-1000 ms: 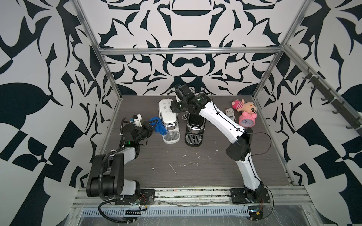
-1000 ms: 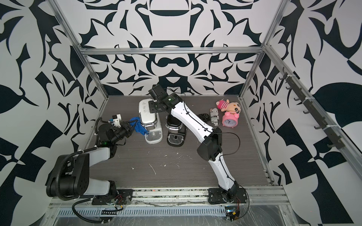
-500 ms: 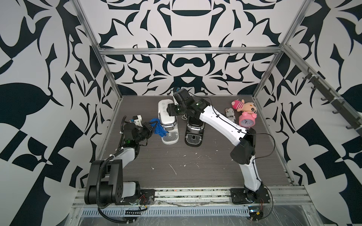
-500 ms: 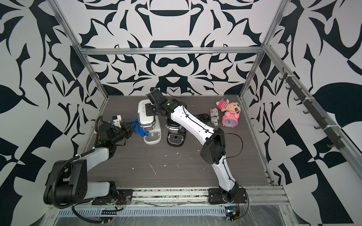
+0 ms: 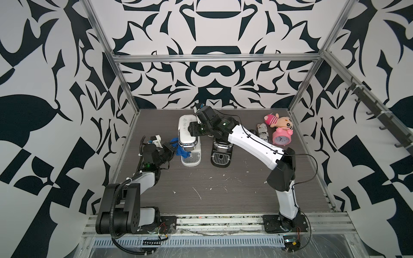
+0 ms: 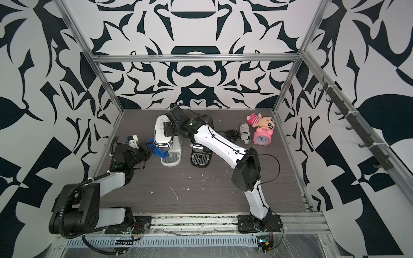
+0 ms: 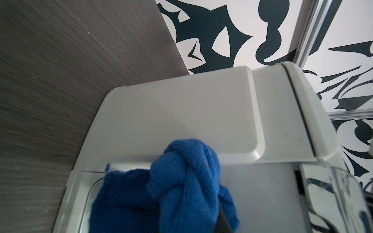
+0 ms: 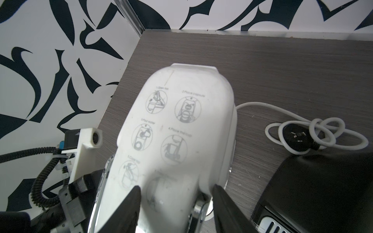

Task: Wipe the surface of a coffee machine
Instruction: Wipe the dirt from the surface of the coffee machine.

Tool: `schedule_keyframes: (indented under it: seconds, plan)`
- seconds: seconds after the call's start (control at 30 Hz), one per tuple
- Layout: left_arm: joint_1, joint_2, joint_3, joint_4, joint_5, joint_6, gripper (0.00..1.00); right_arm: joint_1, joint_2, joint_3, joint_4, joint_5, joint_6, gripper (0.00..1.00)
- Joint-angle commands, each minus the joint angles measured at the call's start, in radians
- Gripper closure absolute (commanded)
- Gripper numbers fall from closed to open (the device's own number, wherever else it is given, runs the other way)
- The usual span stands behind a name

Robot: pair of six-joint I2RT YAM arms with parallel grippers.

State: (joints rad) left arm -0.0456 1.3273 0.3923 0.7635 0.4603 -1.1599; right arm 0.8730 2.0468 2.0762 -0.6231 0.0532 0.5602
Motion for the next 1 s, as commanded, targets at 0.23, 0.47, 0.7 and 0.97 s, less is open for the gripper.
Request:
schedule_keyframes:
  seconds: [0.23, 0.47, 0.7, 0.97]
  plan:
    - [-0.039, 0.015, -0.015, 0.022, -0.077, 0.054, 1.0, 0.066, -0.03, -0.079, -0.028, -0.083, 0.041, 0.41]
    - [-0.059, 0.001, -0.02, -0.048, -0.11, 0.037, 1.0, 0.064, -0.057, -0.108, 0.008, -0.089, 0.04, 0.4]
    - [-0.071, 0.007, -0.063, -0.023, -0.126, 0.022, 1.0, 0.061, -0.067, -0.128, 0.014, -0.097, 0.032, 0.4]
    - [-0.101, 0.093, -0.073, 0.15, -0.086, -0.013, 1.0, 0.049, -0.073, -0.215, 0.091, -0.139, 0.064, 0.4]
